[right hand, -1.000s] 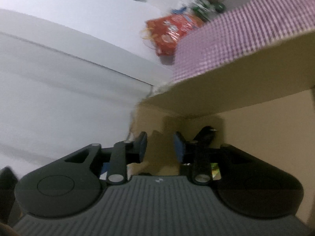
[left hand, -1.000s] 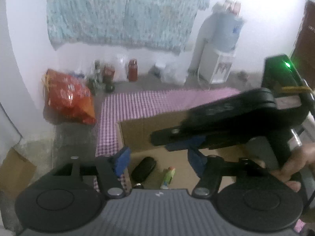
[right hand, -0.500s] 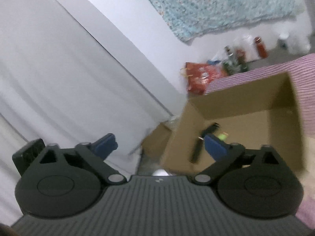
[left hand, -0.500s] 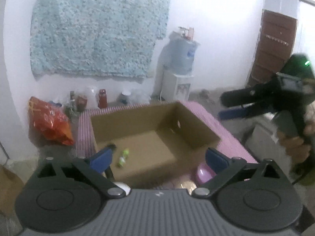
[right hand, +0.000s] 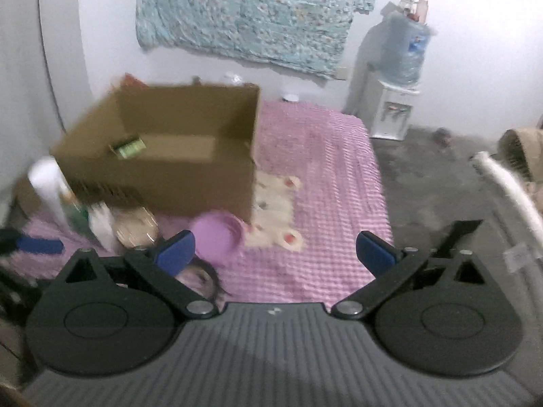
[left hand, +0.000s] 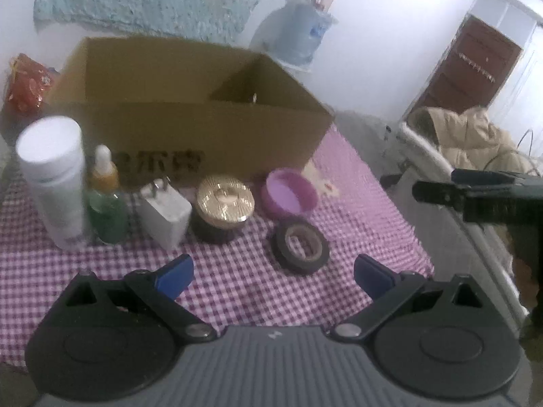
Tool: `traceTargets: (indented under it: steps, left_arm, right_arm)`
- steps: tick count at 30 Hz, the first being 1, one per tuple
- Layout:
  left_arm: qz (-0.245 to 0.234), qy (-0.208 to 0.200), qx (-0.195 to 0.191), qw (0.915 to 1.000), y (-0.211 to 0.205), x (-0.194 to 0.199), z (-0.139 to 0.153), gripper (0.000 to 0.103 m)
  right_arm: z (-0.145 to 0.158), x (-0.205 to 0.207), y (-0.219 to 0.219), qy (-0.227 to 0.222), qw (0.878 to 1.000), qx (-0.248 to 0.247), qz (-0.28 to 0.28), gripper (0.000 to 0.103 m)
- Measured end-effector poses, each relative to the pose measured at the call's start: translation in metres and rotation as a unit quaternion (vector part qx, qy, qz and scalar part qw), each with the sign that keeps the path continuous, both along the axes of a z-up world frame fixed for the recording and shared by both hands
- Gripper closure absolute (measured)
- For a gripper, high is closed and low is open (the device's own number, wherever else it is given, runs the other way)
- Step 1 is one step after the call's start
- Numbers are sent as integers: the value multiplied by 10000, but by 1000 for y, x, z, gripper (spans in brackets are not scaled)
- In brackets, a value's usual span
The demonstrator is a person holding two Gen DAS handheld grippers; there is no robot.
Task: Organize rigid objects
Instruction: 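Withdraw the right tool from the box back toward the table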
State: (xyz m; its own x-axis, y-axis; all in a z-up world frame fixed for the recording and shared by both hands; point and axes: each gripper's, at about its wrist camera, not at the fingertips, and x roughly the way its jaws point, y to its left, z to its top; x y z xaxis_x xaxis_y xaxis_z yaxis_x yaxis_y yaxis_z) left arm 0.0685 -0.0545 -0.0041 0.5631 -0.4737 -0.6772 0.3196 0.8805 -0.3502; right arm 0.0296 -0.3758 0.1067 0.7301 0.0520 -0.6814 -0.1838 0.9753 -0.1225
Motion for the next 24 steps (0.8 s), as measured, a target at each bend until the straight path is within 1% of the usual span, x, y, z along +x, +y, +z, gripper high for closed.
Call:
traceTargets:
  steps: [2, 5, 7, 10, 12, 14, 16, 19, 21, 23, 24]
  left_arm:
    - [-77, -61, 67, 9999, -5, -4, -6, 0]
    - [-192, -115, 101, 9997, -12, 0, -9, 0]
    - [-228, -91, 134, 9996, -15, 1, -11, 0]
    - [-278, -83, 105, 9995, -18, 4, -13, 0]
    - [-370, -168, 89, 9991, -20, 4, -15, 0]
    - [-488, -271, 135, 9984, -25, 3, -16, 0]
    - [-595, -379, 301, 9971, -35, 2, -18, 0]
    - [-754, -551, 724, 9930, -53, 0, -23, 0]
    - [-920, -585, 942, 9896, -64, 0, -28, 1]
    - [-1008, -647, 1076, 9869, -73, -1, -32, 1]
    - [-1030, -676, 1140, 9858, -76, -1, -33, 1]
  right_arm:
    - [-8, -8, -1, 20, 9999, -95, 42, 2]
    - [-24, -13, 13, -62, 9997, -173, 152, 2]
    - [-38, -22, 17, -195, 9996, -88, 170, 2]
    - [-46, -26, 9, -230, 9984, 498, 152, 2]
    - [-53, -24, 4, -217, 9952, 948, 101, 2]
    - [-60, -20, 3, -239, 9935, 1110, 83, 2]
    - [-66, -14, 6, -260, 9937, 1083, 151, 2]
    - [-77, -1, 10, 1, 9930, 1149, 265, 2]
    - [-82, 3, 9, 168, 9895, 1406, 304, 2]
    - [-87, 10, 6, 328, 9837, 1733, 351, 2]
    - [-90, 14, 6, 420, 9819, 1813, 356, 2]
